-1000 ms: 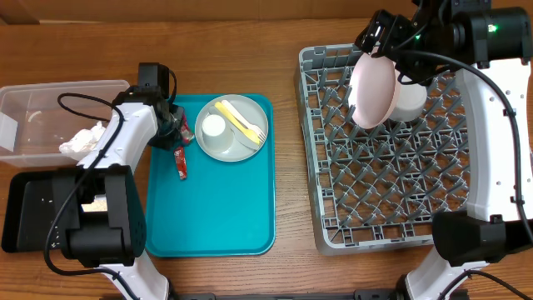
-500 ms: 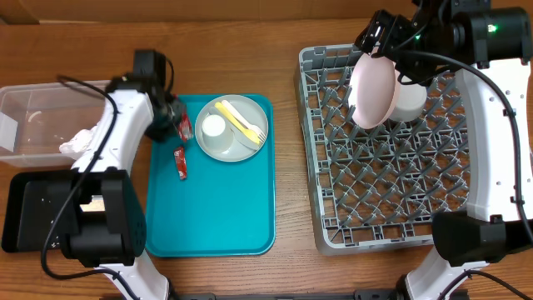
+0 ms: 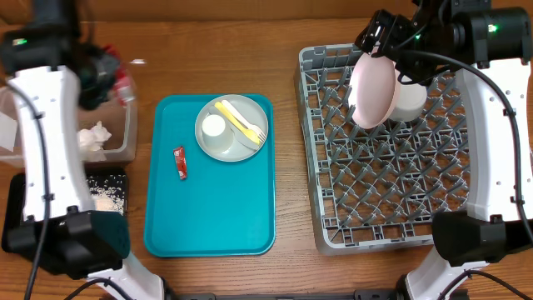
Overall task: Sort waste into correct bins and load items into the dishwasher rack
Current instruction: 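Lift the red wrapper, carry it left, drop it into the clear bin, then return the left gripper to the small red strip on the tray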
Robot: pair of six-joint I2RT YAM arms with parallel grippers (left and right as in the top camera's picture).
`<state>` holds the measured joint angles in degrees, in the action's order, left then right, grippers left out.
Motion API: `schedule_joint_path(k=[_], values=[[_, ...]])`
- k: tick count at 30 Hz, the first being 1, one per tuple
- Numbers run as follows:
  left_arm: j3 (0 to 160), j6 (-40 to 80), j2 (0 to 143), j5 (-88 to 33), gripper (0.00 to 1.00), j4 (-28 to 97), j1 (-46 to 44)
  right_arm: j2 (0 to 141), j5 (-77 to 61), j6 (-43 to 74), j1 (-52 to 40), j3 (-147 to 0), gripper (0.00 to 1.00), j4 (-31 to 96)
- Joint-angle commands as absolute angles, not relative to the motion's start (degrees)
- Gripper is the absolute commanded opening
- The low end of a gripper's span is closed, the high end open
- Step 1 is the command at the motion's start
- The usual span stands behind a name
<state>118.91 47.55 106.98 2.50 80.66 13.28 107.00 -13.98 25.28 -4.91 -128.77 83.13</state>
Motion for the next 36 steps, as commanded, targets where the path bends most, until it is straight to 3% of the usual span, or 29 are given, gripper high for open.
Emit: schedule_joint_path(k=[1,4,7,8,9,10,11,12,18,26,36], values=[[118.21,45.78,107.26,8.03,0.04,81.82,18.15,106.50,-13.52,25.12,-4.75,-128.66,1.00,82.85],[116.11,45.25,108.03,13.85,0.04,79.15,21.28,106.50,-13.52,25.12,-4.75,-128.66,1.00,82.85],[113.93,42.81,108.79,19.09,0.15,75.16,23.79,106.50,-13.52,25.12,-4.75,-128.66,1.00,82.85],[113.19,42.00,108.92,20.27,0.27,73.84,24.51,106.50,-13.52,25.12,-4.75,-128.66,1.00,82.85],[112.40,41.15,109.06,21.37,0.47,72.44,25.36,106.50,-13.52,25.12,-4.75,-128.66,1.00,82.85],[111.87,40.38,109.21,21.76,0.76,71.53,26.09,106.50,-13.52,25.12,-4.75,-128.66,1.00,82.85],[111.74,39.55,109.34,21.80,0.93,71.18,26.63,106.50,-13.52,25.12,-4.75,-128.66,1.00,82.85],[111.74,38.87,109.40,21.80,1.00,71.13,27.18,106.50,-13.52,25.12,-4.75,-128.66,1.00,82.85],[113.06,34.98,109.01,18.11,1.00,74.61,28.25,106.50,-13.52,25.12,-4.75,-128.68,1.00,82.85],[117.08,29.02,108.18,-7.25,1.00,82.11,24.62,106.50,-13.52,25.12,-4.75,-128.68,1.00,82.85],[111.92,30.46,108.01,-7.97,1.00,89.95,8.86,106.50,-13.52,25.12,-4.75,-128.66,1.00,82.85]])
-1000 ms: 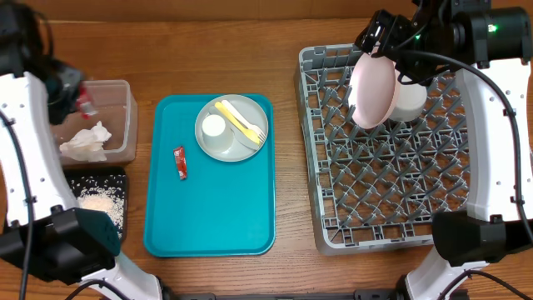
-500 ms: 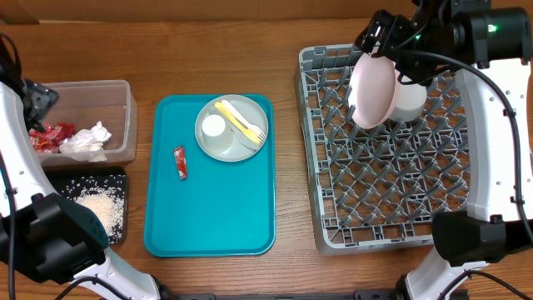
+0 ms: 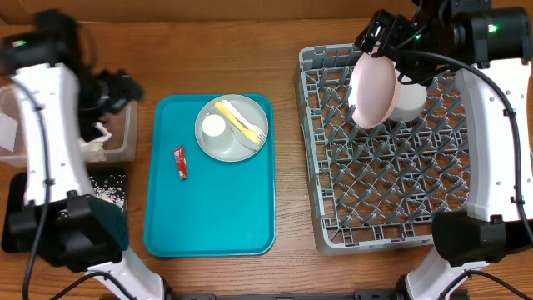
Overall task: Sort waste into correct bins and load items into the dishwasher rack
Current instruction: 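Return the left gripper to the small red strip on the tray, then grasp the small red strip with the left gripper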
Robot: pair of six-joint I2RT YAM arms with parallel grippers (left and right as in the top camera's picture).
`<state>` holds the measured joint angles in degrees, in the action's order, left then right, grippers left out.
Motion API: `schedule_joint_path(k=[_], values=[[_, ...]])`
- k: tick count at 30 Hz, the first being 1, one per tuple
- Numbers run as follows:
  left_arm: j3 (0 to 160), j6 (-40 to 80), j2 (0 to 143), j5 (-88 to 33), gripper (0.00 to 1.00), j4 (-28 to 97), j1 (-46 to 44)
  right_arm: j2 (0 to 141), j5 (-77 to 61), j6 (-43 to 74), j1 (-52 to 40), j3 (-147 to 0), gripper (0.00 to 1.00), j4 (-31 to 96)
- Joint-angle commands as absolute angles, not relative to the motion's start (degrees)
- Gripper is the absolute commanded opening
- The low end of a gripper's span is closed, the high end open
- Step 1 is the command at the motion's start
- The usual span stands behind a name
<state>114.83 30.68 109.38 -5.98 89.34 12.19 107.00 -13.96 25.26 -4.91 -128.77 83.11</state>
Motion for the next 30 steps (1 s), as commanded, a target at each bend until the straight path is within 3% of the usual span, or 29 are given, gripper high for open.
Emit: schedule_joint_path(k=[1,12,30], values=[[110.41,30.39,108.01,-7.88,1.00,89.84,7.46,106.50,-13.52,25.12,-4.75,-128.66,1.00,82.85],[92.86,26.72,108.01,-4.86,0.99,79.00,-2.24,106.50,-13.52,25.12,-4.75,-128.66,1.00,82.85],[74.06,21.76,108.12,2.09,0.78,60.03,-1.04,106.50,-13.54,25.12,-4.75,-128.66,1.00,82.85]])
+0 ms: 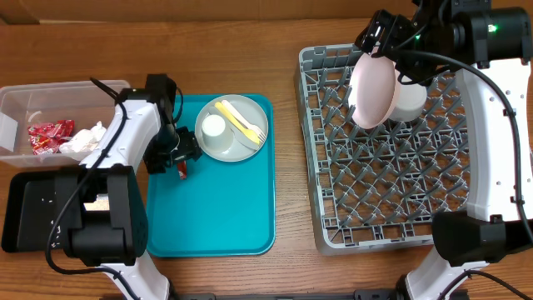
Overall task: Sort waste into correct bins and load items into the dishwasher rack
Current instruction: 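Grasp the small red strip with the left gripper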
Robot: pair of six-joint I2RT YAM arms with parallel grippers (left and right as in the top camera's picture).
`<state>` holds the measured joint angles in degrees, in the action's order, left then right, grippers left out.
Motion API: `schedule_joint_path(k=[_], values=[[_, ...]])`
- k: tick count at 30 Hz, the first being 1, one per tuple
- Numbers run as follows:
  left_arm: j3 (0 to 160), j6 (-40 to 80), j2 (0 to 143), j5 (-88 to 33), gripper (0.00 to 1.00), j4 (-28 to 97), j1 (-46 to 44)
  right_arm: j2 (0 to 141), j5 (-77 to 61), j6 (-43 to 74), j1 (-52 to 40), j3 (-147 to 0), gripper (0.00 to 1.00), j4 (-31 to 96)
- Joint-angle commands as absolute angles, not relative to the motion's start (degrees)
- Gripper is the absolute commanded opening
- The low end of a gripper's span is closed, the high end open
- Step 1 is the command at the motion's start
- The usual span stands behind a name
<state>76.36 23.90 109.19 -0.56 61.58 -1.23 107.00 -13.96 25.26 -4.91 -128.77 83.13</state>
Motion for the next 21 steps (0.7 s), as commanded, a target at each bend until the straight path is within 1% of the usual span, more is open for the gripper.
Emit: schedule_joint_path(k=[1,8,10,11,14,15,18,21], values=[[73.08,21.30,108.12,1.89,0.78,58.65,-1.04,106.50,-13.52,25.12,-4.75,-128.66,1.00,82.85],[69.04,21.17,108.12,1.50,0.78,52.51,-1.15,106.50,-13.52,25.12,-4.75,-128.66,1.00,82.85],[68.18,21.17,108.12,1.50,0.76,51.40,-1.15,106.50,-13.52,25.12,-4.75,-128.66,1.00,82.85],[67.88,21.15,108.12,1.50,0.73,50.92,-1.15,106.50,-13.52,25.12,-4.75,-128.66,1.00,82.85],[67.55,21.17,108.12,1.58,0.53,49.98,-1.13,106.50,-13.52,25.12,-4.75,-128.66,1.00,82.85],[67.55,21.19,108.12,1.52,0.49,49.67,-1.13,106.50,-13.52,25.12,-4.75,-128.66,1.00,82.85],[67.55,21.26,108.12,1.52,0.46,49.19,-1.13,106.50,-13.52,25.12,-4.75,-128.66,1.00,82.85],[67.55,21.19,108.12,1.58,0.24,49.23,-1.13,106.50,-13.52,25.12,-4.75,-128.66,1.00,82.85]])
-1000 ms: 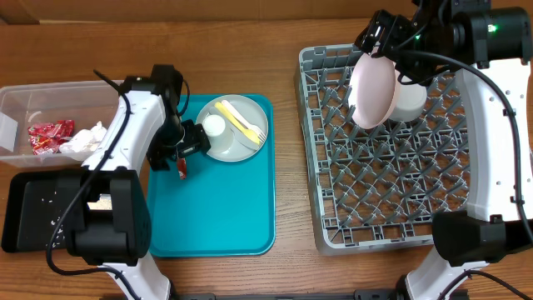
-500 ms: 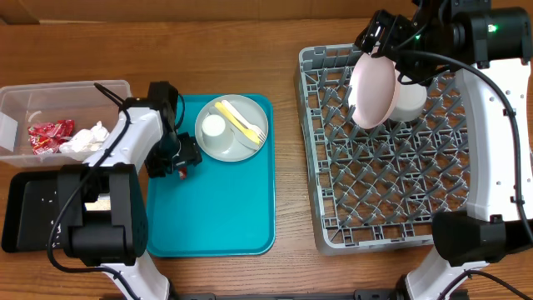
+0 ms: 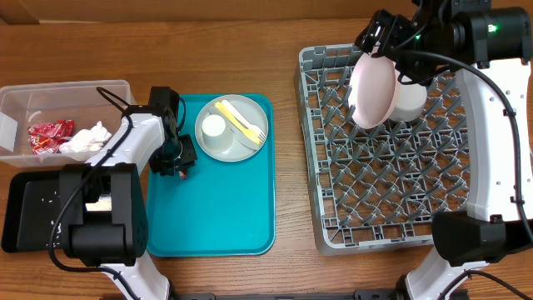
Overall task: Sort waste into correct bins and load items into the dishwasher rack
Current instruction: 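Grasp the small red strip with the left gripper, then carry the red strip left and drop it into the clear bin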
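A small red packet (image 3: 181,173) lies on the left part of the teal tray (image 3: 208,212), mostly hidden under my left gripper (image 3: 178,160). That gripper is low over the packet, and its jaws do not show clearly. A grey-green plate (image 3: 235,137) at the tray's far end carries a white cup (image 3: 215,126) and a yellow fork (image 3: 242,122). My right gripper (image 3: 379,40) is shut on a pink plate (image 3: 372,90), held on edge over the far part of the grey dishwasher rack (image 3: 383,192). A white bowl (image 3: 410,102) sits in the rack behind the plate.
A clear bin (image 3: 58,90) at the far left holds red wrappers (image 3: 48,135) and crumpled white tissue (image 3: 87,138). A black bin (image 3: 37,212) with a few scraps stands in front of it. The left arm's base stands between the bins and the tray.
My left gripper has shifted slightly right and nearer on the tray, and now covers more of the red packet. The right arm and pink plate have not moved.
My left arm was first over the clear bin at the far left, then still beside it. Later it was at the tray's left edge next to the red packet, and now it sits over the packet. The right gripper held the pink plate over the rack throughout.
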Robot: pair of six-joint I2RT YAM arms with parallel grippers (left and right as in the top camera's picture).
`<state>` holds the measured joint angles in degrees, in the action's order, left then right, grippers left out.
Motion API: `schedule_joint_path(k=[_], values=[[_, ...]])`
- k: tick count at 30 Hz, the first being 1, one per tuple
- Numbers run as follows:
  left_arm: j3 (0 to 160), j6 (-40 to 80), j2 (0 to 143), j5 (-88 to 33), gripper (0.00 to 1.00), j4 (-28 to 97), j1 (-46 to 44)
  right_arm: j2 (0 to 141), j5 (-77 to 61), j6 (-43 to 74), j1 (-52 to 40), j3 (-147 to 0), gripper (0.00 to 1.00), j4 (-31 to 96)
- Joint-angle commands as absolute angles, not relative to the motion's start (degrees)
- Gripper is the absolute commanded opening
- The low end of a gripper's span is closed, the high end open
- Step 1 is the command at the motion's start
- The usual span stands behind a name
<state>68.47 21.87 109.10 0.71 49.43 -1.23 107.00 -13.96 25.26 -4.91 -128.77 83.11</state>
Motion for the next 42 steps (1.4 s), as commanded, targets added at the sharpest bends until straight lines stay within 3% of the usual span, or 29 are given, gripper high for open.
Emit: schedule_joint_path(k=[1,2,3,9,17,22,28,30,32,33,34,35,42], values=[[67.57,21.17,108.12,2.04,0.15,49.41,-1.10,106.50,-13.52,25.12,-4.75,-128.66,1.00,82.85],[67.70,21.17,108.09,2.52,0.04,49.76,-1.10,106.50,-13.52,25.12,-4.75,-128.66,1.00,82.85],[68.18,21.19,108.09,2.81,0.04,50.76,-1.10,106.50,-13.52,25.12,-4.75,-128.66,1.00,82.85],[77.36,21.76,108.09,3.27,0.04,61.63,-1.08,106.50,-13.52,25.12,-4.75,-128.66,1.00,82.85],[106.96,22.90,108.07,3.18,0.04,76.79,-0.38,106.50,-13.52,25.12,-4.75,-128.66,1.00,82.85],[122.19,22.98,108.09,3.64,0.04,78.59,5.08,106.50,-13.52,25.12,-4.75,-128.66,1.00,82.85],[121.78,22.70,108.51,5.19,0.06,75.88,13.58,106.50,-13.52,25.12,-4.75,-128.66,1.00,82.85],[119.81,22.70,108.71,7.25,0.15,74.70,15.33,106.50,-13.52,25.12,-4.75,-128.66,1.00,82.85],[117.62,22.70,108.95,8.69,0.29,73.87,16.64,106.50,-13.52,25.12,-4.75,-128.66,1.00,82.85],[116.55,22.70,109.01,8.88,0.46,73.60,17.08,106.50,-13.52,25.12,-4.75,-128.66,1.00,82.85],[115.59,22.70,109.10,8.84,0.72,73.45,17.50,106.50,-13.52,25.12,-4.75,-128.66,1.00,82.85],[114.41,22.70,109.12,8.80,0.87,73.45,17.93,106.50,-13.52,25.12,-4.75,-128.66,1.00,82.85],[114.87,24.58,108.66,8.01,0.92,78.48,18.48,106.50,-13.52,25.12,-4.75,-128.68,1.00,82.85]])
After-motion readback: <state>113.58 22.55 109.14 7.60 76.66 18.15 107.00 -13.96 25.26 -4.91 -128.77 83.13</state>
